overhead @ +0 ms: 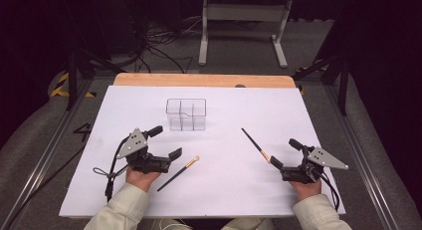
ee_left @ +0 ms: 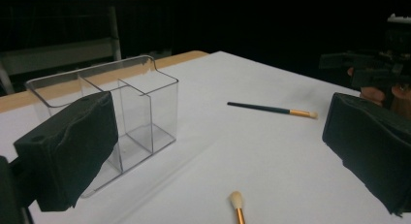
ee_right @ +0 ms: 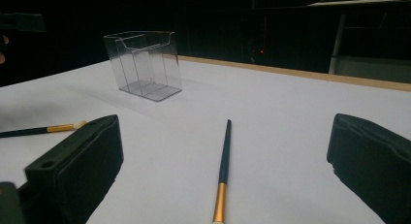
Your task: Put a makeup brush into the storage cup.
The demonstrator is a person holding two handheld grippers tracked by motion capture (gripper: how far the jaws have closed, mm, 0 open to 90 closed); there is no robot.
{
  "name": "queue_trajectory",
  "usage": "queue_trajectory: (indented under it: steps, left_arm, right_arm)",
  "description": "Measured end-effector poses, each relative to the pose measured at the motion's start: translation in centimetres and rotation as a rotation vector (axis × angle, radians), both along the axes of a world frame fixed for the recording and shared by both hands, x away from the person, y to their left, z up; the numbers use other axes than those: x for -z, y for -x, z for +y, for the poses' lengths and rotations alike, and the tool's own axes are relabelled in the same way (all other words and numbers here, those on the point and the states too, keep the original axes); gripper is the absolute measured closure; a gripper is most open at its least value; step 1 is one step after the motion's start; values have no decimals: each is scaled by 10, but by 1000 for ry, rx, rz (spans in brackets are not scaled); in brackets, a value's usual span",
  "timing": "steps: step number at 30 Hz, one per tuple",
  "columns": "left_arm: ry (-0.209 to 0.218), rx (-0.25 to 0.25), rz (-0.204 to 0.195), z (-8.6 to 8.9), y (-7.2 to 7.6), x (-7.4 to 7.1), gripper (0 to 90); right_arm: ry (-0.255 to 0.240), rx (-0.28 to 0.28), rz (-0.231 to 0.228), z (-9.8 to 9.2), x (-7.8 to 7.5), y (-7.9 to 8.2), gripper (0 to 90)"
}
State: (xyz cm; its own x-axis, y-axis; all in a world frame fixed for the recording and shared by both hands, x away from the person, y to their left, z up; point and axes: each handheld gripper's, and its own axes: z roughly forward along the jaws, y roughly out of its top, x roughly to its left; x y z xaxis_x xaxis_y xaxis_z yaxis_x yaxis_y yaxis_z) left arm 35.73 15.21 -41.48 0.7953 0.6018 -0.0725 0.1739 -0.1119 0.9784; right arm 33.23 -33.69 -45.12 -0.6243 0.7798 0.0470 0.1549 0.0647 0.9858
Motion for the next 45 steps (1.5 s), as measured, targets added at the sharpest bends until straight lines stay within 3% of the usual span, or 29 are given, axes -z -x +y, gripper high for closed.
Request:
queue_trajectory:
  steps: [4, 6, 9, 10, 15, 16, 20, 30, 35, 40, 45]
  left_arm:
    - [-79, 18, 16, -8, -2, -5, 8]
    - [-120, 32, 39, -11, -3, -8, 13]
    - [-148, 39, 66, -13, -5, -11, 19]
    - [-180, 38, 79, -14, -7, -12, 19]
    - [-263, 45, 137, -20, -9, -18, 19]
    - [-263, 45, 137, -20, -9, -18, 19]
    - [-349, 51, 181, -26, -11, -24, 21]
    - [-448, 48, 245, -34, -16, -32, 11]
    - [-519, 55, 286, -38, -20, -32, 15]
    - [-559, 70, 343, -40, -25, -34, 33]
    - [-580, 87, 424, -43, -31, -35, 59]
  right_arm:
    - [-1, -1, 0, 0, 0, 0, 0]
    - [0, -1, 1, 0, 0, 0, 0]
    - [-1, -2, 2, 0, 0, 0, 0]
    - [-1, -2, 2, 0, 0, 0, 0]
    - [0, -3, 3, 0, 0, 0, 0]
    - [0, -3, 4, 0, 0, 0, 0]
    - [-2, -3, 7, 0, 0, -1, 0]
    - [-7, 0, 15, -1, 0, -1, 0]
    - [-8, 2, 16, -1, 1, -1, 0]
    - [-6, 6, 18, -2, 1, 0, 0]
    - [-3, 9, 18, -2, 1, 0, 0]
